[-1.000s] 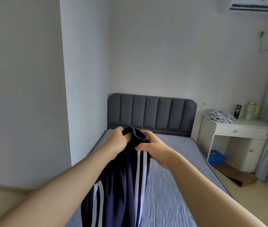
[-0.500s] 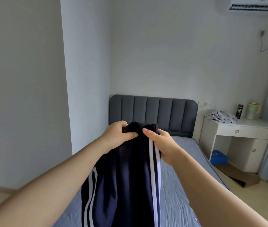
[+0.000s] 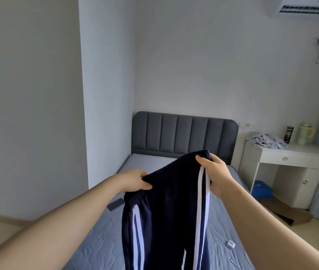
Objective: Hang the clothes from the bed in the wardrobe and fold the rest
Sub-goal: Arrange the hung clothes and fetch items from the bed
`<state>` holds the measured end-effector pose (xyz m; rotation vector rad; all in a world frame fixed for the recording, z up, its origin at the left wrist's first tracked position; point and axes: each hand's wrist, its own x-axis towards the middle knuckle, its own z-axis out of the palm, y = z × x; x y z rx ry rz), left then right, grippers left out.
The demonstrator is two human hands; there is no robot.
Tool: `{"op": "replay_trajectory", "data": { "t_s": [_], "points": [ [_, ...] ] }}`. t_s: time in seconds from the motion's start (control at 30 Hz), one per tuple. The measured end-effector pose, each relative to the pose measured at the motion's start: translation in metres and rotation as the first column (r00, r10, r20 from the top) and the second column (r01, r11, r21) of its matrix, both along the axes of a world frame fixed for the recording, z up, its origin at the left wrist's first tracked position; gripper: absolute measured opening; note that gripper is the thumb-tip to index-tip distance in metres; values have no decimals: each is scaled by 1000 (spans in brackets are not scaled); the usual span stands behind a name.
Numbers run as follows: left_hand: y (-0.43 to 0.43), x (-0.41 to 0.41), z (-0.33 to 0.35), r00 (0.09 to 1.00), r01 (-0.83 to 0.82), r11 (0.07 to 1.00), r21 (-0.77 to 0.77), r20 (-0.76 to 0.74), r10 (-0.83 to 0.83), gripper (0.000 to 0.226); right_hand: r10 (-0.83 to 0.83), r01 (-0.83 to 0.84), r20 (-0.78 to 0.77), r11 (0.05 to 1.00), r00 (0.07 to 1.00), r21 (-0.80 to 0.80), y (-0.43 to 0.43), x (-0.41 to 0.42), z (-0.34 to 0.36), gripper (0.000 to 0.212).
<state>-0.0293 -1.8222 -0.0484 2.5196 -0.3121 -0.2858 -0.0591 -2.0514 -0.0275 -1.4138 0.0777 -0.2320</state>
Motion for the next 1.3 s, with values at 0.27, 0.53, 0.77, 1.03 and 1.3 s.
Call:
{"op": "replay_trajectory", "data": {
  "t_s": [0.27, 0.53, 0.77, 1.03, 1.3],
  "points": [
    [-4, 3, -7, 991, -29, 959, -281, 114, 63, 23, 112, -67, 18, 711, 994, -700, 8, 3, 11, 32],
    [9, 7, 7, 945, 139, 989, -51, 306, -117, 29, -33, 61, 52, 644, 998, -762, 2, 2, 6, 34],
    [13, 0, 4, 885, 324, 901, 288, 244, -396, 28, -162, 262, 208, 679, 965, -686, -4, 6, 10, 32],
    [17, 12, 21, 937, 26, 971, 238, 333, -107, 12, -239, 380, 303, 699, 922, -605, -16, 5, 18, 29],
    [-20, 23, 100, 714, 53, 849, -526, 614, 336, 11, -418, 569, 410, 726, 811, -386, -32, 8, 47, 25]
  ]
}}
